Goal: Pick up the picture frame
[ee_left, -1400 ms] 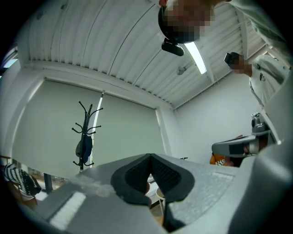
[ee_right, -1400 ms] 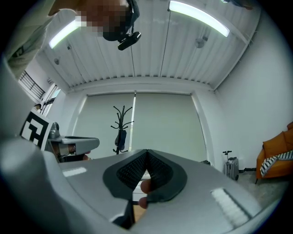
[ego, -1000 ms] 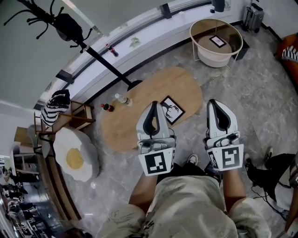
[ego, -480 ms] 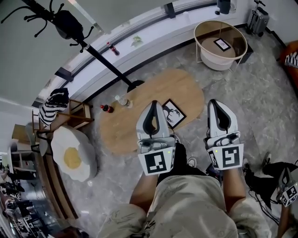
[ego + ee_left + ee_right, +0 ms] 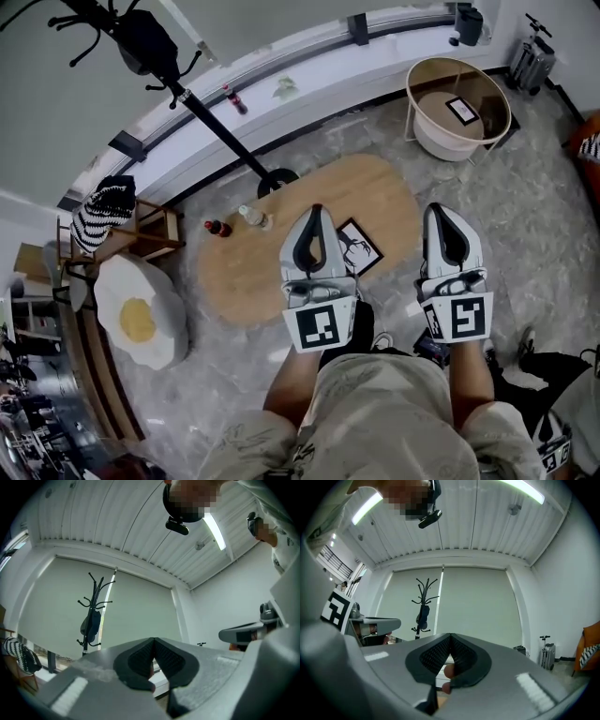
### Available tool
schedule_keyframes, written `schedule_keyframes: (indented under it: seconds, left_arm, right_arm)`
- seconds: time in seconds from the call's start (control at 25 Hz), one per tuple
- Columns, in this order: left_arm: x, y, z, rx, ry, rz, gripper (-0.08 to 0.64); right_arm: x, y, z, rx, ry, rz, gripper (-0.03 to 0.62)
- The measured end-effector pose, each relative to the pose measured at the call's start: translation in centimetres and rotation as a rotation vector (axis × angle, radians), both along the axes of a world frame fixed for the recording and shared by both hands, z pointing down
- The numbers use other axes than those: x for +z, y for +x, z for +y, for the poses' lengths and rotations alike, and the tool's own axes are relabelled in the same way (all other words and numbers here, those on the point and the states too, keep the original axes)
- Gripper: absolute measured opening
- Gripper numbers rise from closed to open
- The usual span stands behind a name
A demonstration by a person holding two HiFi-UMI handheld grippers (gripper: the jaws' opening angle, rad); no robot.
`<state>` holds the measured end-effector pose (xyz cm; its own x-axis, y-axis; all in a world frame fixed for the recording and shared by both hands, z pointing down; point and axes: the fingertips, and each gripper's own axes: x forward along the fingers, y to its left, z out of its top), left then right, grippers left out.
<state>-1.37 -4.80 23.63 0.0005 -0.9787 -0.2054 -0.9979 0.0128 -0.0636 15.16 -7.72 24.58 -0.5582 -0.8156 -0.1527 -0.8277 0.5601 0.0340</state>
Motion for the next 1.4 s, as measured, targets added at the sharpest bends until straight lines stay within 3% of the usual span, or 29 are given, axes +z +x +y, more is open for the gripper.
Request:
schedule_keyframes:
  seconds: [0.72, 1.08, 1.4]
  left_arm:
    - [0.0, -11.6, -7.1, -0.072, -0.012, 0.065, 0.005]
    - [0.4, -12.8, -9.3, -0.096, -0.039, 0.068, 0.005]
    - [1.4, -11.8, -11.1, -0.168, -0.06, 0.057, 0.005]
  right_arm:
    - [-1.2, -11.9, -8.6, -0.07, 0.008, 0.051, 0.002]
    - [-1.2, -12.8, -11.6, -0.082, -0.005, 0.055, 0.002]
    - [0.2, -12.5, -14.6, -0.159, -0.021, 0.035, 0.002]
